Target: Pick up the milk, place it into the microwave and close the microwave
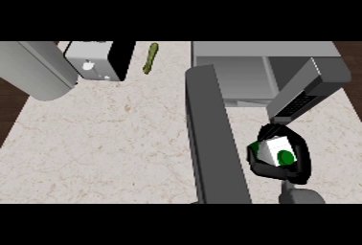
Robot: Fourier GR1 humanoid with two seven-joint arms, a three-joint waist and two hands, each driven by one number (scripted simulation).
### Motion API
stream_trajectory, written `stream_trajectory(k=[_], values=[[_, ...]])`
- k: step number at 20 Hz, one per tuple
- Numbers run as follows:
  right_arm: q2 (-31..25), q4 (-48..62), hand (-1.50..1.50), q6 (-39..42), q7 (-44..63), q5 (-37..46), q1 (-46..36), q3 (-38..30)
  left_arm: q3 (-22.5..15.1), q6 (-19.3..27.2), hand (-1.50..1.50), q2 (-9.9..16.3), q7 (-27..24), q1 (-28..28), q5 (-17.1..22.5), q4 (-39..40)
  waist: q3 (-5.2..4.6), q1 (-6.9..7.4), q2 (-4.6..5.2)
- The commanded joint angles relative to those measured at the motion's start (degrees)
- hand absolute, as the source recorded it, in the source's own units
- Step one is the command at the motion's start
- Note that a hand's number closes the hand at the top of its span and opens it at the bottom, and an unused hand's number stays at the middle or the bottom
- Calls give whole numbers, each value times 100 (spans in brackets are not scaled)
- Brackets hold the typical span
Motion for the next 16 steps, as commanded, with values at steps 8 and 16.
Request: stream_trajectory(k=[8, 16], values=[[41, 984, 150, -1270, 379, 292, -1359, 481, 506, -226, -150, 256, -116, -157, 482, 239, 4, 61, 20], [39, 3187, 150, -2139, 90, 377, -2701, 205, 33, -192, -150, 196, -393, 237, 87, 130, 8, 145, 39]])
